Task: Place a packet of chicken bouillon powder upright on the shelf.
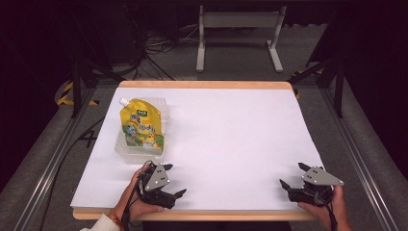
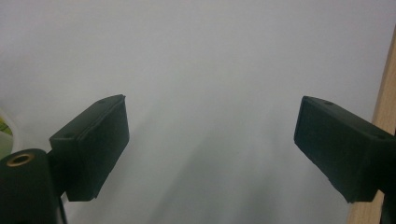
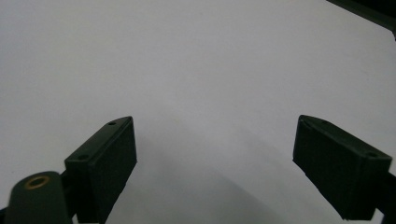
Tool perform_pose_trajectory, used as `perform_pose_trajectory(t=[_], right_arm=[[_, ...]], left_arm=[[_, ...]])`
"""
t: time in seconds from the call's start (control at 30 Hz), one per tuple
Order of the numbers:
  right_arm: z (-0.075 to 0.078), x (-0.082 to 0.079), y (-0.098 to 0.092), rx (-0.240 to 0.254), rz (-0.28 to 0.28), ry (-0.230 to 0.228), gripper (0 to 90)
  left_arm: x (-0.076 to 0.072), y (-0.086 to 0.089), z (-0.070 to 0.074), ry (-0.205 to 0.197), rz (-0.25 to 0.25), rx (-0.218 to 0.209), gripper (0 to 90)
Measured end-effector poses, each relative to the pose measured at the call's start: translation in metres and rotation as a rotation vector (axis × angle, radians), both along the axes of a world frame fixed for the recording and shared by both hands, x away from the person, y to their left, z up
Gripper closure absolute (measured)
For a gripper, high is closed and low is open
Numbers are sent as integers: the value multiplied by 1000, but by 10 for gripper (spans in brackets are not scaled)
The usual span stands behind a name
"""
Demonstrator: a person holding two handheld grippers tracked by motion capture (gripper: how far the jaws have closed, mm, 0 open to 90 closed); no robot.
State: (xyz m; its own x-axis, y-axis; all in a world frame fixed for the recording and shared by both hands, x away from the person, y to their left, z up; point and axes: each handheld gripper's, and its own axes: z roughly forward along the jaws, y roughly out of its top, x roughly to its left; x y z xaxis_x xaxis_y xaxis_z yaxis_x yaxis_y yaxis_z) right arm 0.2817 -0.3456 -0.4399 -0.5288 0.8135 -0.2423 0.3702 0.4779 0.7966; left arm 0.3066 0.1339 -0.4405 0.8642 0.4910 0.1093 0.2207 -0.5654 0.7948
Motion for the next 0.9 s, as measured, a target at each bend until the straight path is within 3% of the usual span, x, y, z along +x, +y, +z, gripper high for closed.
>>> perform_pose_trajectory(t=[0.9], right_arm=[[1, 0, 4, 2, 16, 4, 142]], left_arm=[[-1, -4, -1, 18, -13, 9, 108]])
